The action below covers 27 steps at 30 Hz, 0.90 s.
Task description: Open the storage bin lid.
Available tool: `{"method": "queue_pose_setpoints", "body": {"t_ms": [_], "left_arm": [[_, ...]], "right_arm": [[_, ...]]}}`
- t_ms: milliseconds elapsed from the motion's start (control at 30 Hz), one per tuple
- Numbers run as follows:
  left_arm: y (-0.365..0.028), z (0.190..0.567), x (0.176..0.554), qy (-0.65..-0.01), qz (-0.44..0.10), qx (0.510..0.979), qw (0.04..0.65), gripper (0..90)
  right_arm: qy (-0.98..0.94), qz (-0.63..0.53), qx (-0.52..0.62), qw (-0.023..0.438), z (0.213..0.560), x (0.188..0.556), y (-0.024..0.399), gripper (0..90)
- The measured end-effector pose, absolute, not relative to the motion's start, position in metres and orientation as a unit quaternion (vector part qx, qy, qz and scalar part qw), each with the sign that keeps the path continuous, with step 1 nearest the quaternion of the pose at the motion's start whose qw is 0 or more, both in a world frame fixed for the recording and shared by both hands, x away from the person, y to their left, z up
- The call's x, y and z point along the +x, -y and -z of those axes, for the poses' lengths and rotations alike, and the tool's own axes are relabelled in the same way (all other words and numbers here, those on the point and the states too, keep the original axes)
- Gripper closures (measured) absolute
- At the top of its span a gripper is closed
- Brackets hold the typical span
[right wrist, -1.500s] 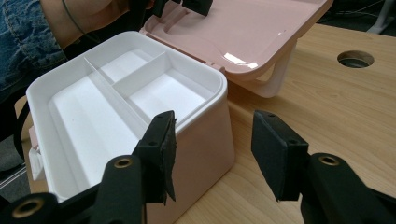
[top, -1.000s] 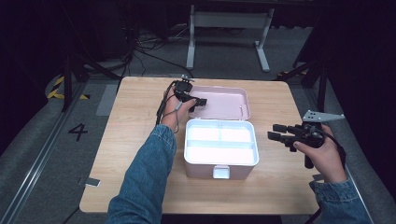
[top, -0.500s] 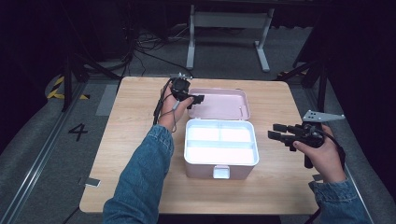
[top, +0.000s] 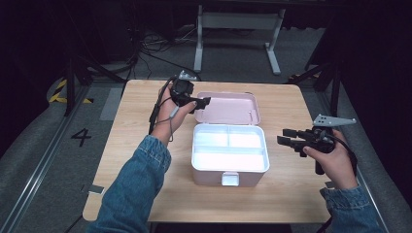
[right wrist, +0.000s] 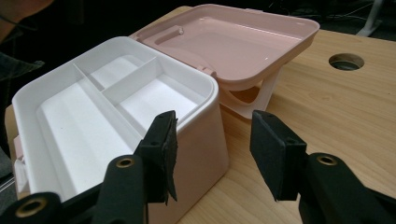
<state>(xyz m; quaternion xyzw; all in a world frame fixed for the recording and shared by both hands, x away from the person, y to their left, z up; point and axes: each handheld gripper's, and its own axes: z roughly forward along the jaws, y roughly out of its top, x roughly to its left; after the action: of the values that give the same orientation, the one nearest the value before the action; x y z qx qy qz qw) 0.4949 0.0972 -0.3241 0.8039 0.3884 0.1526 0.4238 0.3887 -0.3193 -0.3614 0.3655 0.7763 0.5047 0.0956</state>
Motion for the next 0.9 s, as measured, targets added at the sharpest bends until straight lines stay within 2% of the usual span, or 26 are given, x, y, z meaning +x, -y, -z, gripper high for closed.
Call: {"method": "queue_pose_setpoints", "body": {"t_ms": [467,600,700,900], "left_arm": [[-0.129,0.31,0.432,-0.375,-0.148,0.807,0.432,21.8],[-0.14,0.31,0.415,-0.376,-0.167,0.814,0.411,21.9],[-0.147,0.312,0.403,-0.375,-0.151,0.817,0.41,21.8],[-0.168,0.321,0.386,-0.388,-0.157,0.817,0.397,21.2]], "right_arm": [[-0.781,-0.503,0.36,0.088,0.362,0.399,0.31,51.4],[-0.781,-0.502,0.361,0.084,0.362,0.402,0.308,51.0],[-0.78,-0.503,0.362,0.083,0.359,0.404,0.309,50.9],[-0.778,-0.504,0.365,0.088,0.356,0.412,0.312,50.6]]}}
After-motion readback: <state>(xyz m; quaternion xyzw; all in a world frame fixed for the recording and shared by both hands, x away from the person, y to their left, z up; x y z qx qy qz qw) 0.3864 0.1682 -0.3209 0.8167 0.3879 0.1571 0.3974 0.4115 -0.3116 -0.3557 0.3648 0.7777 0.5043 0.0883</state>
